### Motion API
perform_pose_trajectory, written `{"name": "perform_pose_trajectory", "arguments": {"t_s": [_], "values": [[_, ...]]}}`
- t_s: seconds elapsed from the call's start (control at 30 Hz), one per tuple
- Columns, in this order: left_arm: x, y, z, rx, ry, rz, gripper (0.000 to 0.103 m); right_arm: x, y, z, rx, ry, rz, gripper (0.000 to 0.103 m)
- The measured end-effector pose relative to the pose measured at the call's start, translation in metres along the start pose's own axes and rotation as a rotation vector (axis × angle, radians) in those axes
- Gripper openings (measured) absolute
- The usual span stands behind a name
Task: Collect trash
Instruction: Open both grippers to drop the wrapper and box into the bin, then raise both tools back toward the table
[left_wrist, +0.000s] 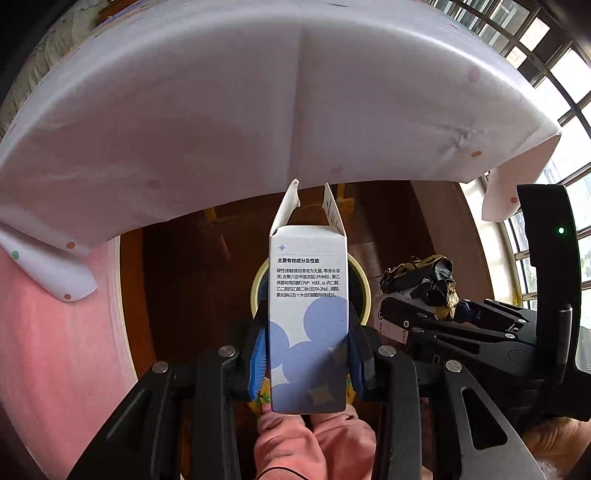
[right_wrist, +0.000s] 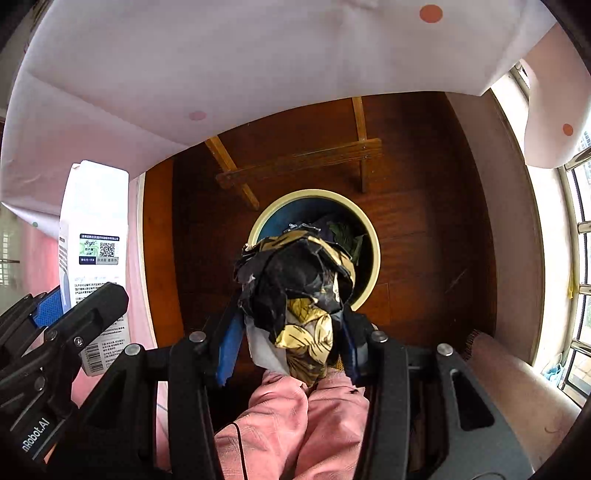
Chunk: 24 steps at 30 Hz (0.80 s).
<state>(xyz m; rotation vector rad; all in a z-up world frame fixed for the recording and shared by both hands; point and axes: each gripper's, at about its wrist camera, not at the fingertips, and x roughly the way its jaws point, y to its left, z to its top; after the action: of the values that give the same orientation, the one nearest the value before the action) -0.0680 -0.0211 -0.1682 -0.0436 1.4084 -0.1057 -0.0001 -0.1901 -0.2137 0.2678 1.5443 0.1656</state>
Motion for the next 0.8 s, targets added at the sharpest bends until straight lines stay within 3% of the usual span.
{"name": "perform_pose_trajectory", "arguments": {"t_s": [0.27,0.3,0.37,0.43,0.8], "values": [[0.043,0.010,0.011,-0.006,0.044,-0.044,0.040,0.032,-0.009,0.015,0.048,0.000,-0.001,0.050],[0.048,0.012,0.012,-0.002,0.047,-0.048,0.043,0.035,-0.011,0.018,0.051,0.000,-0.003,0.054],[0.056,0.015,0.012,0.000,0.053,-0.058,0.069,0.038,-0.013,0.018,0.055,-0.006,-0.012,0.060],[0.060,0.018,0.011,-0.006,0.052,-0.066,0.075,0.041,-0.013,0.019,0.052,-0.013,-0.028,0.065],[0.072,0.032,0.013,-0.050,0.060,-0.007,0.079,0.051,-0.012,0.018,0.047,-0.004,-0.061,0.066]]}}
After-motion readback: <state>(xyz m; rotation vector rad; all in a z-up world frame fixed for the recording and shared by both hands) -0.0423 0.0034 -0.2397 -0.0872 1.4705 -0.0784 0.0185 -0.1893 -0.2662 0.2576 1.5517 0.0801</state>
